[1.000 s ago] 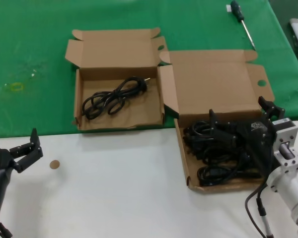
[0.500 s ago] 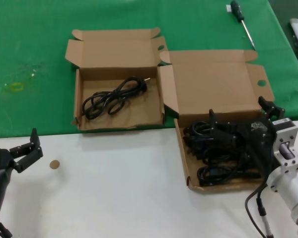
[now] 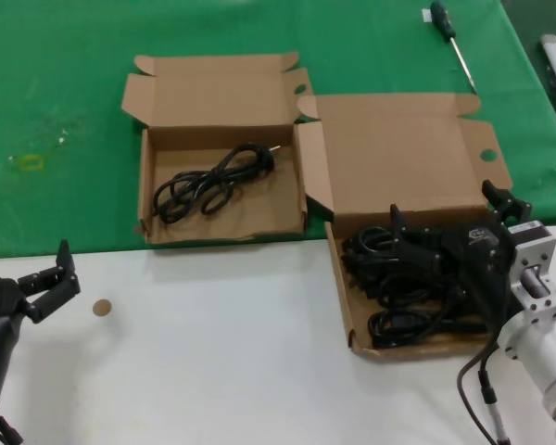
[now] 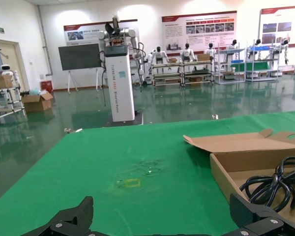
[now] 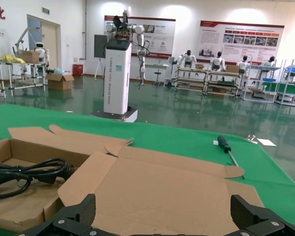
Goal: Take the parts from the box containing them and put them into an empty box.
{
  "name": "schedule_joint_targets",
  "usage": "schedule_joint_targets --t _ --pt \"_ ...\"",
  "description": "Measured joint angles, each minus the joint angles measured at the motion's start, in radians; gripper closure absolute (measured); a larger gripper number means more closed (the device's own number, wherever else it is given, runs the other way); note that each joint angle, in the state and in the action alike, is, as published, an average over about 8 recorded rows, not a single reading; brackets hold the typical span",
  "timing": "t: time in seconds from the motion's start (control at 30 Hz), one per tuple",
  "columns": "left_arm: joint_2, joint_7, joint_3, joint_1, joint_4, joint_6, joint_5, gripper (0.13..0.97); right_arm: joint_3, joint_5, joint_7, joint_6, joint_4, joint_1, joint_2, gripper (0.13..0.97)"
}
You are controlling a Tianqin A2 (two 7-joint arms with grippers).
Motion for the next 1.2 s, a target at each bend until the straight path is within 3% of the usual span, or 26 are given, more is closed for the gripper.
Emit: schedule_joint_targets --t 1.2 --pt "0.000 0.000 0.000 0.000 0.000 0.000 0.000 0.132 0.000 0.000 0.000 0.000 0.000 0.000 0.000 0.129"
